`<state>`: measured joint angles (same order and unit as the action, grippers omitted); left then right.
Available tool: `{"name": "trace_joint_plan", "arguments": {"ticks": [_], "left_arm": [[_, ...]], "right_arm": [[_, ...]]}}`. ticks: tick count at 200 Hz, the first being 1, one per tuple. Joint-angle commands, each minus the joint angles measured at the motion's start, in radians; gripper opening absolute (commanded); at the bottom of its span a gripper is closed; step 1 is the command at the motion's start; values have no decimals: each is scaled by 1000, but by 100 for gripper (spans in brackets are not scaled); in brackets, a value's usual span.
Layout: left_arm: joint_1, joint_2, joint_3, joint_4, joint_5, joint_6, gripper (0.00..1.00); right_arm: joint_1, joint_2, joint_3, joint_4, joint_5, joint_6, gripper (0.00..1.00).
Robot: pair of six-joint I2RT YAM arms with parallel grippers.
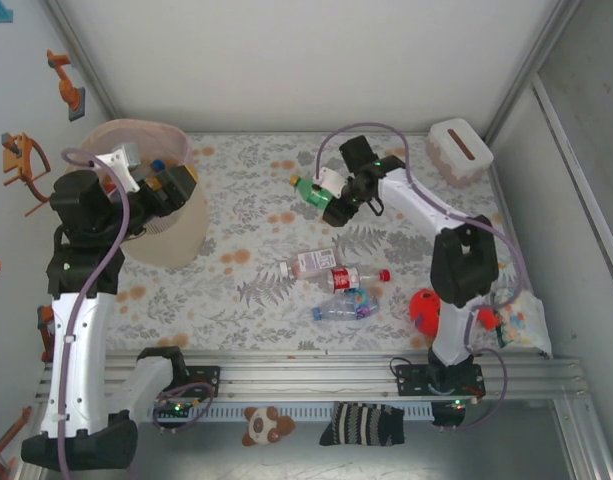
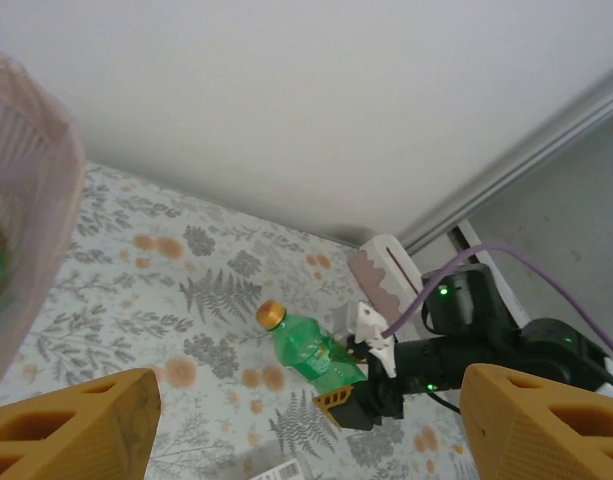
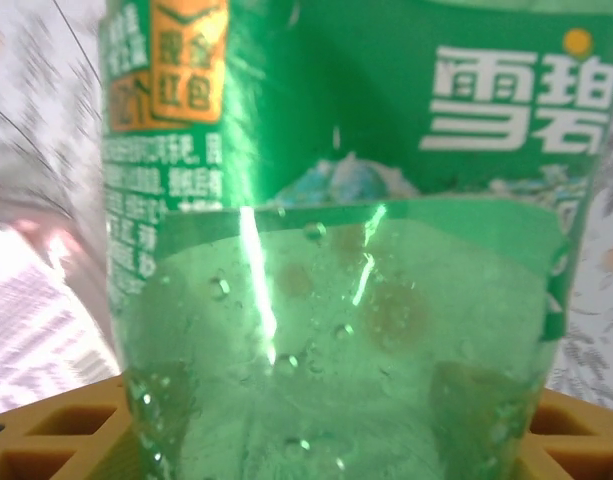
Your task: Put the plastic bottles in the bin
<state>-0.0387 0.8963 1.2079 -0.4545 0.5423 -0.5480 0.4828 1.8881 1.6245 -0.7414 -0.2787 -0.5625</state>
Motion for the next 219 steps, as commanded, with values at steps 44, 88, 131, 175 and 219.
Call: {"name": "trace_joint_plan", "arguments": {"ticks": [44,88,131,175,219], "left_arm": [[-183,40,-33,260,10,7,79],[-335,106,-47,473,79,94,81],[-460,178,-31,653,104,126,89],[-577,289,40,755,145,143,92],[-671,377,112,768,151,191,95]], "right_arm": [[0,-321,-149,239,-276,303,46],[0,-478,-203,329,-425,442,46],[3,-614,-268,457,-538,552,45],[7,-688,-273,491,-604,584,45],[17,-704,-260,477,-640,584,44]]}}
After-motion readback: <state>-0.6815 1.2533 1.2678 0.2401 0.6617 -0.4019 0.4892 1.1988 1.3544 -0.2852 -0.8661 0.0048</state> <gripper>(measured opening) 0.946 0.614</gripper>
